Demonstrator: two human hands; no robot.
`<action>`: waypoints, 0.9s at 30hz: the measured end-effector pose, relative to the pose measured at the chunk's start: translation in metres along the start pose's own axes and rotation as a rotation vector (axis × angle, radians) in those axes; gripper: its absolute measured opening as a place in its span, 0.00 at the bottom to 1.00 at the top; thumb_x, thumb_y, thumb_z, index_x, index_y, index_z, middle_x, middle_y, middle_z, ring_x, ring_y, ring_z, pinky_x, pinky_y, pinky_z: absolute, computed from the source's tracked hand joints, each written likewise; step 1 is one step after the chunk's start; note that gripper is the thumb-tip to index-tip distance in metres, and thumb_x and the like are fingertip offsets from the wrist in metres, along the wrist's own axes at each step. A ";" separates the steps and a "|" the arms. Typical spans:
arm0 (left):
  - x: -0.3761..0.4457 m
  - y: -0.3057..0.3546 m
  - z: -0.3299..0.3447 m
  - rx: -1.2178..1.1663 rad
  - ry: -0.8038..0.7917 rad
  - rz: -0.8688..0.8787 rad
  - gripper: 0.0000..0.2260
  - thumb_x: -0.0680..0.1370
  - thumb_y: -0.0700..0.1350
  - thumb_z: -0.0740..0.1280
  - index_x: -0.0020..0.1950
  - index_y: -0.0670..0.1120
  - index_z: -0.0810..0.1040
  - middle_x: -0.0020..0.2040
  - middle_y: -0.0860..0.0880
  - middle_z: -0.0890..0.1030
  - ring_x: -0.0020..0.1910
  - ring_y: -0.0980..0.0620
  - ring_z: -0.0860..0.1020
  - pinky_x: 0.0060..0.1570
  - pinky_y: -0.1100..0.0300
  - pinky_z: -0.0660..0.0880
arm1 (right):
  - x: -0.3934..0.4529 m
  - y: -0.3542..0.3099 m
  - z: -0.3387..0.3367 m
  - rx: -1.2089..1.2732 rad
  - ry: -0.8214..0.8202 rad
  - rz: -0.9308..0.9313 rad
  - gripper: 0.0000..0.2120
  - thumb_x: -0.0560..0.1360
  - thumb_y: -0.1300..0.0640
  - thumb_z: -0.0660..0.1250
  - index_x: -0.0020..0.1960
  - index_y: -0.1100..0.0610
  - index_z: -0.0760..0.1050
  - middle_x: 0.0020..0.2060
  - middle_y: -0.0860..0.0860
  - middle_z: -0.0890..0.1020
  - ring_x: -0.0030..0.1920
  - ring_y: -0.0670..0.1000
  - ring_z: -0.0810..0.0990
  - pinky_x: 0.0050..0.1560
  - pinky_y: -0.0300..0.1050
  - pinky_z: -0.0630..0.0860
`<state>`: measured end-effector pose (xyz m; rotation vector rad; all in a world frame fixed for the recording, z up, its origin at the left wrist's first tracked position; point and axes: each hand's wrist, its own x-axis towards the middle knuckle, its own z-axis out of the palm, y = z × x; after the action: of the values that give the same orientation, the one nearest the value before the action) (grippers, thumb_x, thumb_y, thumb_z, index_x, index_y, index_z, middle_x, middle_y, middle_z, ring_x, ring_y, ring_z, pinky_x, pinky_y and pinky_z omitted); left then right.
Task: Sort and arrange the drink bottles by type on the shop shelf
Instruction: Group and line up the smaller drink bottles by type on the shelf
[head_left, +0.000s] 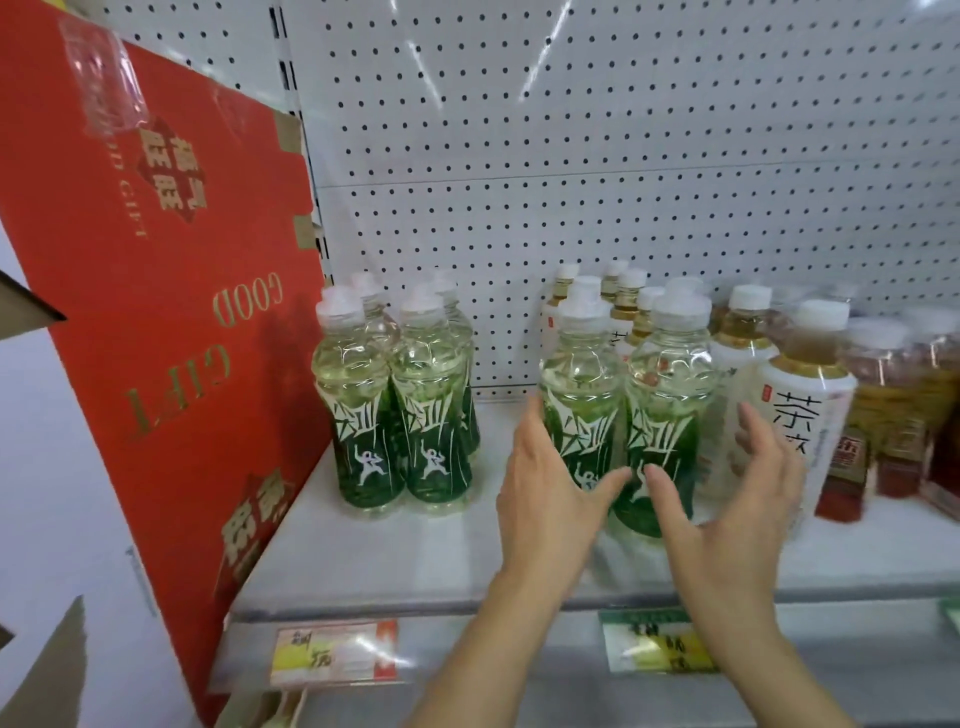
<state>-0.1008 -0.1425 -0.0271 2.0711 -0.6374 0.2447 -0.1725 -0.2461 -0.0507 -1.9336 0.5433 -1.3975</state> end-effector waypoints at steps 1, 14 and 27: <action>0.002 -0.001 0.000 0.010 0.012 -0.011 0.45 0.72 0.61 0.74 0.79 0.50 0.52 0.77 0.53 0.65 0.73 0.53 0.67 0.69 0.59 0.67 | 0.002 0.003 0.000 -0.020 -0.023 0.026 0.43 0.69 0.53 0.76 0.76 0.54 0.57 0.71 0.55 0.64 0.72 0.55 0.64 0.72 0.55 0.65; -0.037 -0.063 -0.077 0.053 0.289 -0.110 0.40 0.70 0.54 0.77 0.77 0.52 0.62 0.70 0.53 0.74 0.66 0.53 0.73 0.64 0.60 0.70 | 0.008 -0.012 0.012 0.025 -0.474 0.164 0.32 0.61 0.47 0.80 0.62 0.47 0.72 0.52 0.42 0.80 0.52 0.50 0.80 0.54 0.57 0.80; -0.028 -0.111 -0.120 0.101 0.392 -0.192 0.39 0.72 0.55 0.75 0.79 0.50 0.63 0.75 0.51 0.70 0.73 0.49 0.68 0.72 0.50 0.67 | -0.046 -0.069 0.091 0.212 -0.707 -0.021 0.45 0.59 0.31 0.71 0.71 0.46 0.68 0.61 0.40 0.79 0.59 0.42 0.78 0.60 0.48 0.78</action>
<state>-0.0571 0.0153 -0.0533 2.0839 -0.1905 0.5631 -0.1062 -0.1424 -0.0482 -2.0796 0.0341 -0.6628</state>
